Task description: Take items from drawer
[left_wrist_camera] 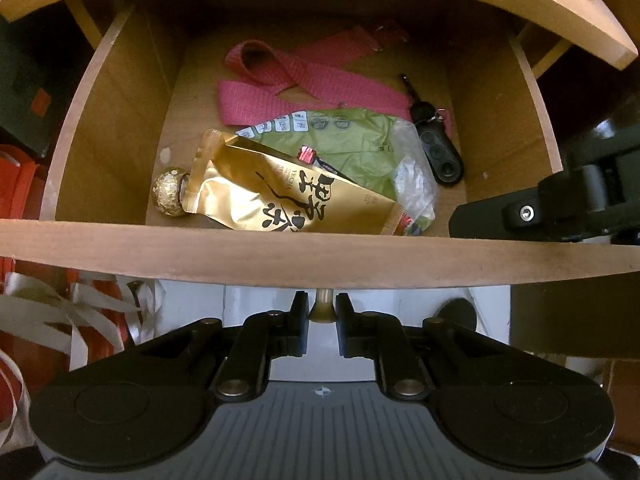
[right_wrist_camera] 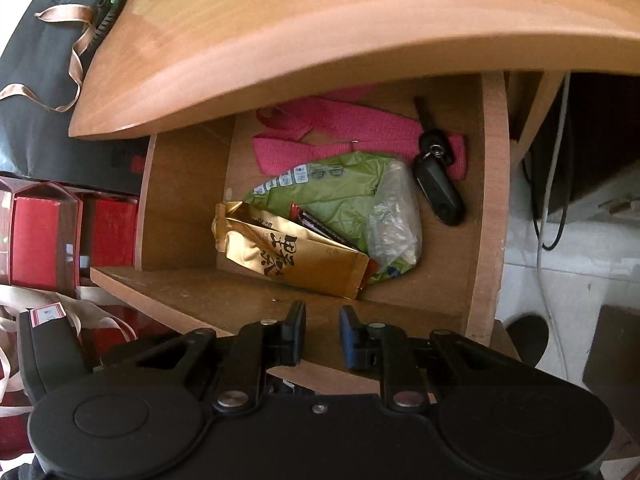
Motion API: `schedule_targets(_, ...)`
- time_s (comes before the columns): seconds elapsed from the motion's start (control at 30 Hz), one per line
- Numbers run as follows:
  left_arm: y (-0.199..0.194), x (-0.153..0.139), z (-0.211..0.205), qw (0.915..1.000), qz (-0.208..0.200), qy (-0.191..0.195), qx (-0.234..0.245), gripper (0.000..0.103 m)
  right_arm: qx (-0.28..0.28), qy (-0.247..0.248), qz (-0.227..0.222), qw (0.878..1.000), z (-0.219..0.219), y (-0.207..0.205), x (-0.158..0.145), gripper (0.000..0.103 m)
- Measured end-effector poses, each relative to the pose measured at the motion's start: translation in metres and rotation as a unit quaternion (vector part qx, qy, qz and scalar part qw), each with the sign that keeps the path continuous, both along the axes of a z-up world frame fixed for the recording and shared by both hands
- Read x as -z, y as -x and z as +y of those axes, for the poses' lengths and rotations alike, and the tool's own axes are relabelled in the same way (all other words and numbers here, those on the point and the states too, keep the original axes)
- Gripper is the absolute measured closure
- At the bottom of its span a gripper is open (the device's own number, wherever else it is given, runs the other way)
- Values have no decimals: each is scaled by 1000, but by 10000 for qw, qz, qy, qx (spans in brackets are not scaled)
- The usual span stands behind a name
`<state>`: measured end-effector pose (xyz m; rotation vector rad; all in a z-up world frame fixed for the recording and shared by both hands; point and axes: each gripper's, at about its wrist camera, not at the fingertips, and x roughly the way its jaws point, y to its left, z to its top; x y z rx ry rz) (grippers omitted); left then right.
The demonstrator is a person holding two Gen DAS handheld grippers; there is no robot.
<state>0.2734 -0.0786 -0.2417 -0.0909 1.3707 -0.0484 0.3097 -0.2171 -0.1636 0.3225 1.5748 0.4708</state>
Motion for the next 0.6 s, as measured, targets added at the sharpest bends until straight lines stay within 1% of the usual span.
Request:
schedule_targets(0.1,2,-4,-2,9999,-68,-66,45,90,138,-94,26,9999,-3,0,-1,85)
schedule_targets(0.17,2,-4,0,10000,-24,-67,49,90,110,-112,69,9999,-1,0,0,85)
schedule_targets(0.33,0,-5,-1,9999,-99,-59,41,90,68,-90,32,9999,2,-6,1,85)
schedule_targets(0.43,2,-4,0,9999,-137,-21,38,90,95,-95,22,9999,-1,-6,-1,85)
schedule_targets(0.5,3,-4,2,9999,-161,13,48,89,50,-119,-42,9999,-2,-6,-2,82)
schedule_targets(0.6,7,-7,5,9998,-160,97,50,89,-39,-113,-120,9999,4,-4,0,82)
